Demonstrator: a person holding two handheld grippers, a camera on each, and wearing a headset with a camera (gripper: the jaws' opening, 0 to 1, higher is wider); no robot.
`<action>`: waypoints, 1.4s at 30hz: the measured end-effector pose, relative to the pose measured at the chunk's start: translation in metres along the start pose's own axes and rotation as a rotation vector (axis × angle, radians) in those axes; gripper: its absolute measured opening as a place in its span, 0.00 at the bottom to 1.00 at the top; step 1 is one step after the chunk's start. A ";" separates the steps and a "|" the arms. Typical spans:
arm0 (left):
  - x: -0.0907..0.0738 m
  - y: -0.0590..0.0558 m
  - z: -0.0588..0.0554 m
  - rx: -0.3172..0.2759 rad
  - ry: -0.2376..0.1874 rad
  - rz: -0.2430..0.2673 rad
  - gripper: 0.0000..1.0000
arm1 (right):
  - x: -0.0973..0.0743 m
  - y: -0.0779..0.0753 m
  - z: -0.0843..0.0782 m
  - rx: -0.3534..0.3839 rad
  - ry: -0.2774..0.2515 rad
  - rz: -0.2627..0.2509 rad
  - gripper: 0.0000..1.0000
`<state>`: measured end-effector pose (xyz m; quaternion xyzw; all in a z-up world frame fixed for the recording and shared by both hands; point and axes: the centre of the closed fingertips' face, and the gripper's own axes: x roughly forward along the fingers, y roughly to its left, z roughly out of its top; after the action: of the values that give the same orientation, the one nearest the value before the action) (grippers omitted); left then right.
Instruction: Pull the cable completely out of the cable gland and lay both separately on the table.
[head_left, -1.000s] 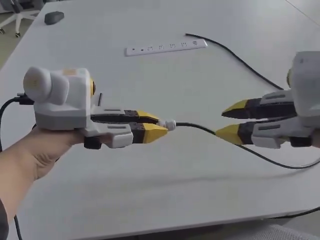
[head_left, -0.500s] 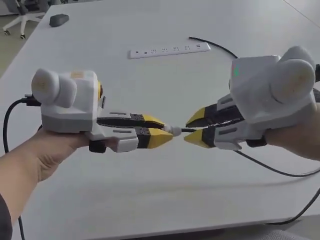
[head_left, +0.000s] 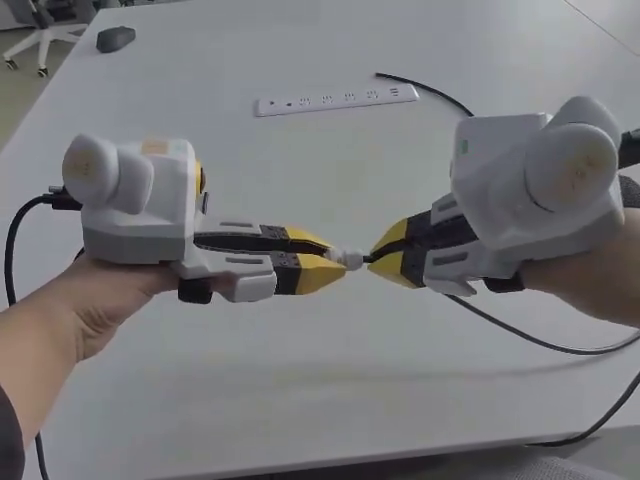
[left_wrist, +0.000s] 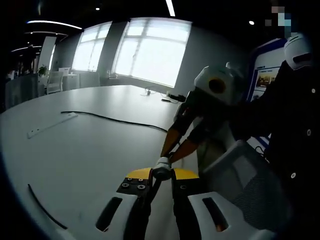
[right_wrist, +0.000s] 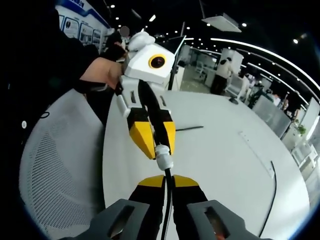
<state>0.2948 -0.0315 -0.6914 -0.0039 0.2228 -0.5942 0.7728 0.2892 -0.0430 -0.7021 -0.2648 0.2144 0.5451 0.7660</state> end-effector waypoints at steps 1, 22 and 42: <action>0.000 0.000 0.000 -0.002 0.000 -0.001 0.15 | 0.000 0.000 -0.001 0.002 0.003 -0.004 0.00; 0.000 0.007 -0.002 -0.012 -0.006 0.029 0.15 | -0.022 -0.019 -0.044 0.164 0.041 -0.093 0.00; -0.010 0.013 -0.009 -0.029 0.003 0.067 0.15 | -0.053 -0.049 -0.113 0.347 0.102 -0.220 0.00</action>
<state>0.3019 -0.0158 -0.7000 -0.0065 0.2326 -0.5649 0.7917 0.3142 -0.1663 -0.7477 -0.1779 0.3132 0.3988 0.8433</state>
